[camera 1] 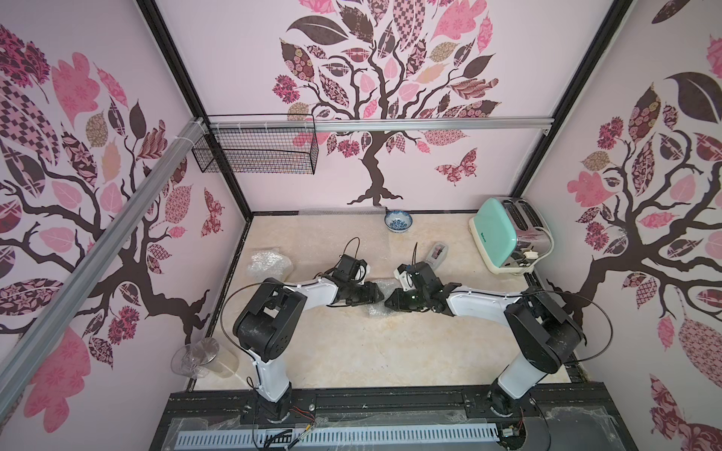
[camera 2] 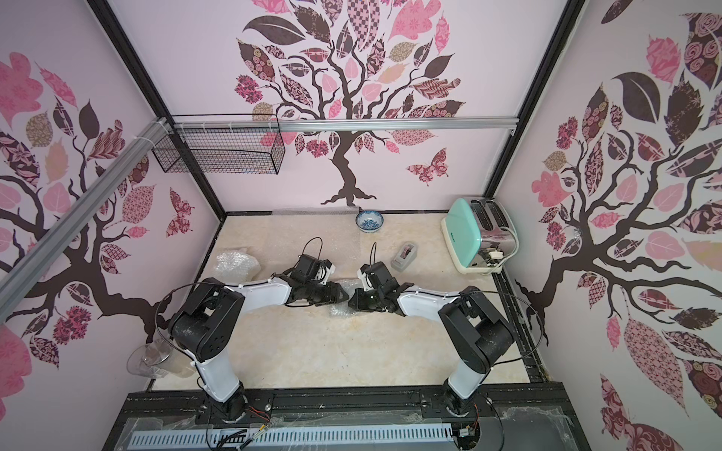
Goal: Wrap bowls in bubble wrap
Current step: Stick the tape on the bubble wrap.
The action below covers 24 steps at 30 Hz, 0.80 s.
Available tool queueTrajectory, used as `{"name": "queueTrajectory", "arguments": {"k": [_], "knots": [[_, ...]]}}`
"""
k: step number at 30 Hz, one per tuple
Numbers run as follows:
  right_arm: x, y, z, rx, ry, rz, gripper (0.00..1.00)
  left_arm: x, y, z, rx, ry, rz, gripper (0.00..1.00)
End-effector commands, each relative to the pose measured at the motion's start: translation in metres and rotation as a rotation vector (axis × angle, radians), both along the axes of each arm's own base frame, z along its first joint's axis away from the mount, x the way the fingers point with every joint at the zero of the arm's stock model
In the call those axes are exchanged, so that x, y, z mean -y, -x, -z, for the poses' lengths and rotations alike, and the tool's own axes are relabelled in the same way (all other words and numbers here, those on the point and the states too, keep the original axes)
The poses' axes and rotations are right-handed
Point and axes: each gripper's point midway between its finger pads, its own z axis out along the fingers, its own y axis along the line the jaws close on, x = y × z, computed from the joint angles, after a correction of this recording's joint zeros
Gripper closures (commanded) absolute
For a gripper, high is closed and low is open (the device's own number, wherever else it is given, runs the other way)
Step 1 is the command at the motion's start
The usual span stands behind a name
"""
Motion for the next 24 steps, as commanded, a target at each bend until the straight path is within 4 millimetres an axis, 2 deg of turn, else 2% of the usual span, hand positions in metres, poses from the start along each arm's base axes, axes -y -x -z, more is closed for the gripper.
{"name": "queueTrajectory", "arguments": {"k": [1, 3, 6, 8, 10, 12, 14, 20, 24], "knots": [[0.008, -0.007, 0.014, -0.012, 0.096, 0.025, 0.86, -0.009, 0.000, 0.013, -0.014, -0.049, -0.017, 0.38], [0.008, -0.008, 0.012, -0.007, 0.096, 0.021, 0.89, -0.009, 0.000, 0.013, -0.015, -0.049, -0.016, 0.38], [0.007, -0.008, -0.003, 0.015, 0.083, 0.016, 0.91, -0.010, 0.001, 0.014, -0.020, -0.051, -0.016, 0.38], [0.006, -0.008, -0.022, 0.047, 0.055, 0.014, 0.89, -0.009, 0.001, 0.014, -0.022, -0.050, -0.015, 0.39], [0.004, -0.008, -0.042, 0.084, 0.017, 0.013, 0.80, -0.009, 0.000, 0.014, -0.020, -0.048, -0.016, 0.39], [0.004, -0.008, -0.057, 0.107, -0.005, 0.013, 0.79, -0.009, 0.000, 0.013, -0.019, -0.049, -0.015, 0.39], [0.004, -0.008, -0.063, 0.116, -0.017, 0.015, 0.79, -0.009, 0.000, 0.012, -0.015, -0.047, -0.014, 0.39], [-0.009, -0.002, -0.042, 0.034, -0.057, -0.022, 0.94, -0.009, 0.001, 0.011, -0.016, -0.050, -0.014, 0.39], [-0.013, 0.002, -0.019, -0.026, -0.052, -0.033, 0.98, -0.010, 0.001, 0.012, -0.016, -0.051, -0.014, 0.39]]}}
